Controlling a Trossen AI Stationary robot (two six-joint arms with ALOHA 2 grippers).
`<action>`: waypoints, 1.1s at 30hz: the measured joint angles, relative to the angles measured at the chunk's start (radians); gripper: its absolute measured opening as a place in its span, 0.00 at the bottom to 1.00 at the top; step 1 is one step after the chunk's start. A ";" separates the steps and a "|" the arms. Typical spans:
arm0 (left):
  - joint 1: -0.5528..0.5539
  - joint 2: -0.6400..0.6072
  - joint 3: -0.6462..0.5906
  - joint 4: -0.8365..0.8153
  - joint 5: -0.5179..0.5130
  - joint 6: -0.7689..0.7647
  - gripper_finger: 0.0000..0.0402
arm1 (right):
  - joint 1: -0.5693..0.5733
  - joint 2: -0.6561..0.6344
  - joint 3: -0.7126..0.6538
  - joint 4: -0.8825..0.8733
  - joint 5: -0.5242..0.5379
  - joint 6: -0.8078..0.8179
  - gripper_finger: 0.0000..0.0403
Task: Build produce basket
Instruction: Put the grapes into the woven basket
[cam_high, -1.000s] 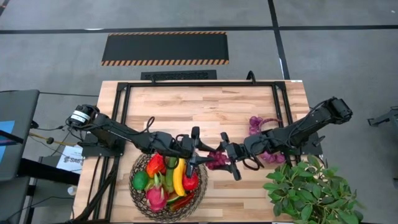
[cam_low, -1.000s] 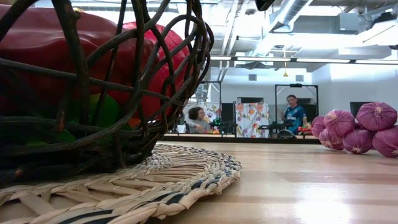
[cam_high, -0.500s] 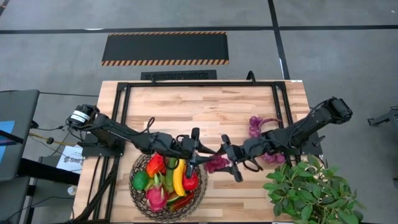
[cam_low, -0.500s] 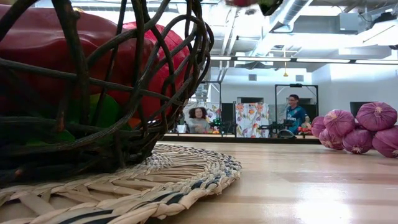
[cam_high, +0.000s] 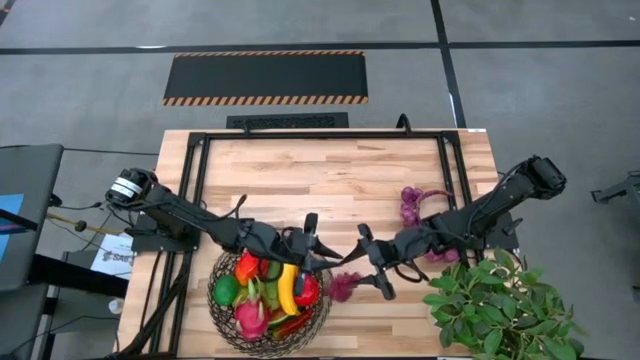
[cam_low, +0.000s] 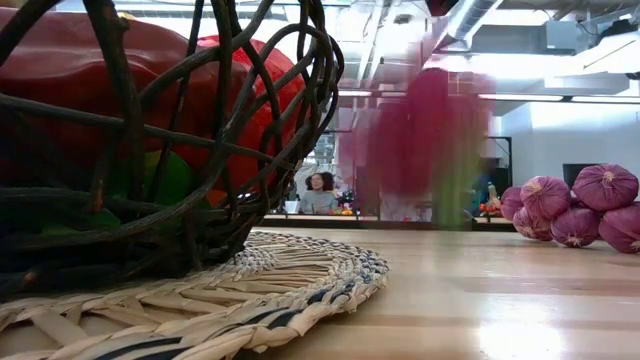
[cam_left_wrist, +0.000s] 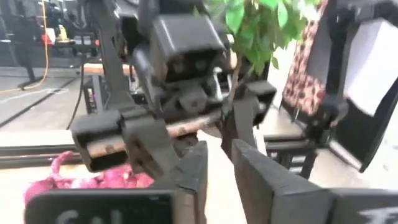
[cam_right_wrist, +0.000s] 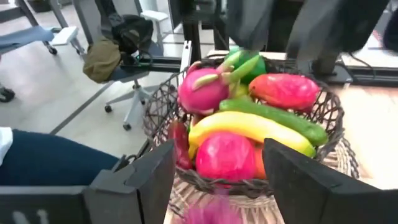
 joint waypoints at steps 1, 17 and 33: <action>-0.005 0.000 0.000 -0.007 -0.004 0.011 0.18 | -0.002 0.000 0.000 0.001 0.000 -0.005 0.65; -0.025 0.001 0.000 -0.118 -0.085 -0.078 0.80 | -0.009 0.146 0.000 -0.214 -0.042 0.091 0.65; -0.024 0.001 0.000 -0.127 -0.085 -0.114 0.80 | -0.110 0.445 0.001 -0.142 -0.106 0.063 0.63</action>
